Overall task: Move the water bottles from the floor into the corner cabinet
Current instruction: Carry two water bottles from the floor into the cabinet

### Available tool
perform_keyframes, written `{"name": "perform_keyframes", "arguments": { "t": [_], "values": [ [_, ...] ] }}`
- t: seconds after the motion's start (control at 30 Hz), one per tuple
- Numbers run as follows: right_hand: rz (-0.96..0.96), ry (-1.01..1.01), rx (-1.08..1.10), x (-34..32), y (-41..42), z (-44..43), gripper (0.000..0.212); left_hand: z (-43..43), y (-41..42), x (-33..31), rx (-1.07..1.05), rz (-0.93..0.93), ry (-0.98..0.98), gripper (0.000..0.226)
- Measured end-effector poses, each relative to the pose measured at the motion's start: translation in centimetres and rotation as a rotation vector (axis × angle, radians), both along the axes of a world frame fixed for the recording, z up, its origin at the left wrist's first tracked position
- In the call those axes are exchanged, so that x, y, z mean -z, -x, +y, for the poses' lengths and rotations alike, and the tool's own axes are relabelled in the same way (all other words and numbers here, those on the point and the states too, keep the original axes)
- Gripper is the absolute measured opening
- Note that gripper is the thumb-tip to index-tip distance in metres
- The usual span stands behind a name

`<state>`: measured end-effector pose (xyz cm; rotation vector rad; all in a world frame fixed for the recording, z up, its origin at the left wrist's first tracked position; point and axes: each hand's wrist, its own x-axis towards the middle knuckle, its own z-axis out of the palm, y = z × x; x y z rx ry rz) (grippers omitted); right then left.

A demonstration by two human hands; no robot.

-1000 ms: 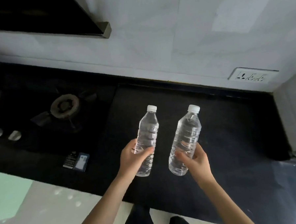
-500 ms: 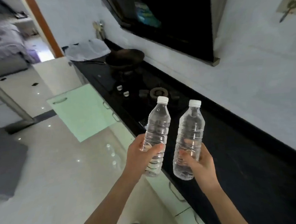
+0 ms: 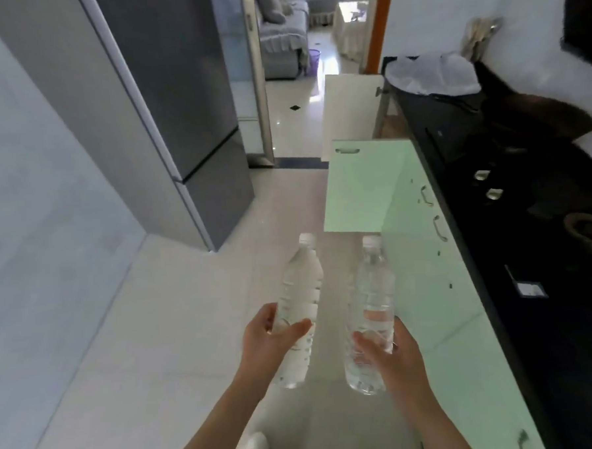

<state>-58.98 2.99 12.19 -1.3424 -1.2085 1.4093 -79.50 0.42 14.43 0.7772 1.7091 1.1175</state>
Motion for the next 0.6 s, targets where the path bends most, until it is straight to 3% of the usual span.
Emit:
{"name": "perform_keyframes", "arguments": {
  "t": [0.17, 0.27, 0.4, 0.5, 0.6],
  "values": [
    [0.010, 0.024, -0.164, 0.7, 13.3, 2.9, 0.050, -0.6, 12.6, 0.5, -0.146, 0.005, -0.006, 0.024],
    [-0.011, 0.029, -0.224, 0.2, 19.3, 5.7, 0.064, 0.8, 18.9, -0.1, -0.206, -0.024, -0.036, 0.022],
    [-0.046, 0.017, -0.247, -0.5, 24.8, 10.2, 0.068, 4.7, 25.1, -0.5, -0.239, -0.034, -0.042, 0.041],
    [-0.068, 0.023, -0.245, -0.2, 27.4, 14.4, 0.058, 8.7, 28.0, 0.2, -0.245, -0.032, -0.031, 0.056],
    [-0.074, 0.058, -0.227, 1.2, 29.4, 19.4, 0.044, 13.6, 30.0, 2.0, -0.235, -0.054, 0.014, 0.054]
  ]
}}
